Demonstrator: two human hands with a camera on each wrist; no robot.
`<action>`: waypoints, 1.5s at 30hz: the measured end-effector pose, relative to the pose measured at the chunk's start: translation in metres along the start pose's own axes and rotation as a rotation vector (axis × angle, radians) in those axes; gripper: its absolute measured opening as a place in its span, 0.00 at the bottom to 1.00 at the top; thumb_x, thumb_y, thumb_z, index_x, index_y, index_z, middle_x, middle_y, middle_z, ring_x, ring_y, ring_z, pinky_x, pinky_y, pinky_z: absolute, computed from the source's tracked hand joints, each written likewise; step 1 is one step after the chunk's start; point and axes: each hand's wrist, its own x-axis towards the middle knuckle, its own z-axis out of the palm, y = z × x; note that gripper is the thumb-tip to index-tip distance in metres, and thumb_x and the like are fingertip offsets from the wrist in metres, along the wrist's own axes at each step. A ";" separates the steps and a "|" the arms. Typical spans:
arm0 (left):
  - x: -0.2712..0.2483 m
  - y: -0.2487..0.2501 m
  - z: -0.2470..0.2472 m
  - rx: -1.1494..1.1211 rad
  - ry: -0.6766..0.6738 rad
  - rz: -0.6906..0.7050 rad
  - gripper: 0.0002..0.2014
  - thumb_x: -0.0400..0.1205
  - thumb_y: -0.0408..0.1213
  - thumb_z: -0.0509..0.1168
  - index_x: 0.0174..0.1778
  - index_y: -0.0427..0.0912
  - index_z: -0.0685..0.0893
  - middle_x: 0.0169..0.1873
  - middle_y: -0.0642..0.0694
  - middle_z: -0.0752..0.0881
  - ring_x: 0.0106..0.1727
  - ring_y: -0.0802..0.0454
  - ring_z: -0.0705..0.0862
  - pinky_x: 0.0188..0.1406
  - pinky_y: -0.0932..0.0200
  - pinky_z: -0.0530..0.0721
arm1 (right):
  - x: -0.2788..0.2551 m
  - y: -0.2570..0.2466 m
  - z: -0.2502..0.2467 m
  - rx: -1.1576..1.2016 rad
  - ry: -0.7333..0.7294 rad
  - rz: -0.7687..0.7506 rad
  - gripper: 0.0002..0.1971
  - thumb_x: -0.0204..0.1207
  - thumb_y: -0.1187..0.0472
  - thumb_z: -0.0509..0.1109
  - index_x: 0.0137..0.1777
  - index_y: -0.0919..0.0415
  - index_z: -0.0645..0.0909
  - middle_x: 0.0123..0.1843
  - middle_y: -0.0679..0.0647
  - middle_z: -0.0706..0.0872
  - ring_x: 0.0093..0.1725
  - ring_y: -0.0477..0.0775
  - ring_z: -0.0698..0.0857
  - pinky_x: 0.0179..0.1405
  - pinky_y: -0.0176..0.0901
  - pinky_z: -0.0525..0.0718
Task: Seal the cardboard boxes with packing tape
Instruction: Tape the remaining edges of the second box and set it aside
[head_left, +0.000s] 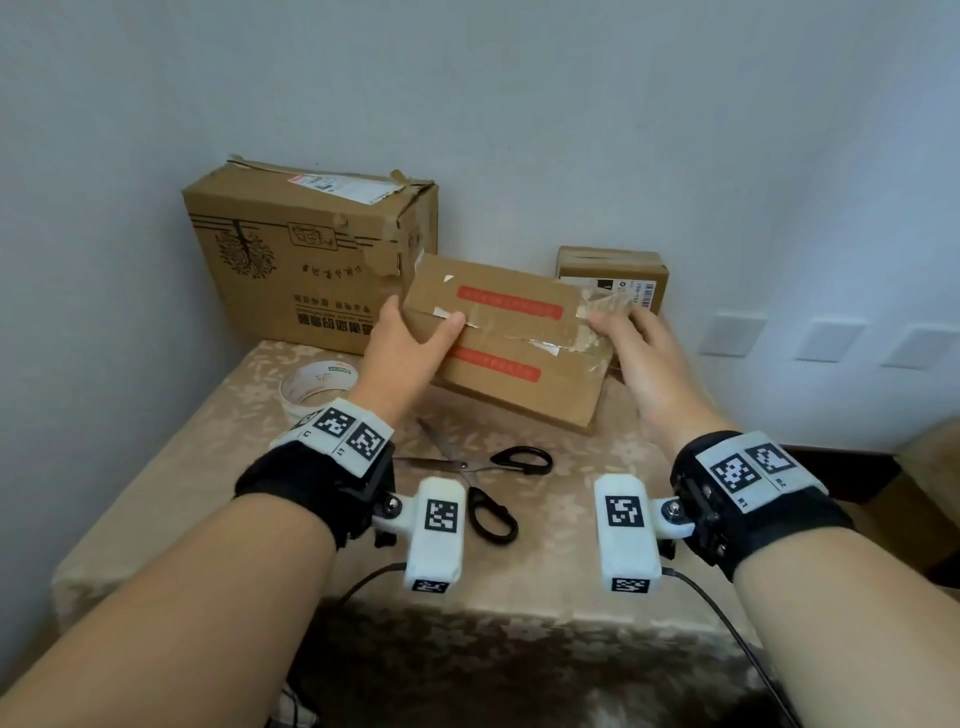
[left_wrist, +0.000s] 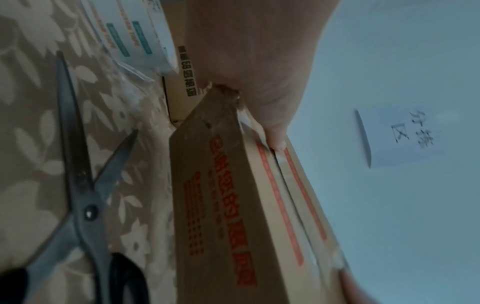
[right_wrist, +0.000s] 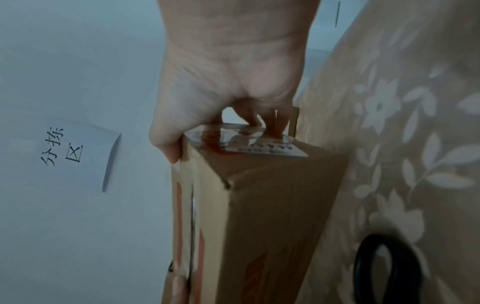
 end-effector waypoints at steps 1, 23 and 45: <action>0.002 -0.002 -0.003 -0.019 0.000 -0.025 0.33 0.79 0.55 0.66 0.76 0.40 0.68 0.59 0.53 0.75 0.62 0.55 0.76 0.60 0.59 0.74 | 0.000 0.002 0.000 0.019 -0.002 0.012 0.29 0.71 0.41 0.72 0.70 0.52 0.77 0.62 0.50 0.86 0.60 0.50 0.86 0.64 0.54 0.83; 0.007 -0.009 -0.004 0.004 -0.095 -0.046 0.16 0.82 0.51 0.63 0.52 0.41 0.75 0.45 0.48 0.81 0.43 0.52 0.80 0.37 0.57 0.78 | 0.013 0.012 0.007 -0.440 0.254 -0.049 0.24 0.77 0.44 0.70 0.66 0.58 0.75 0.54 0.48 0.82 0.51 0.50 0.81 0.46 0.43 0.77; 0.010 0.013 -0.006 0.492 -0.345 0.112 0.13 0.82 0.49 0.62 0.57 0.47 0.76 0.56 0.47 0.65 0.65 0.49 0.67 0.68 0.54 0.66 | 0.010 -0.019 0.054 -1.180 -0.389 -0.374 0.21 0.84 0.51 0.51 0.73 0.52 0.73 0.71 0.52 0.73 0.72 0.56 0.68 0.70 0.56 0.64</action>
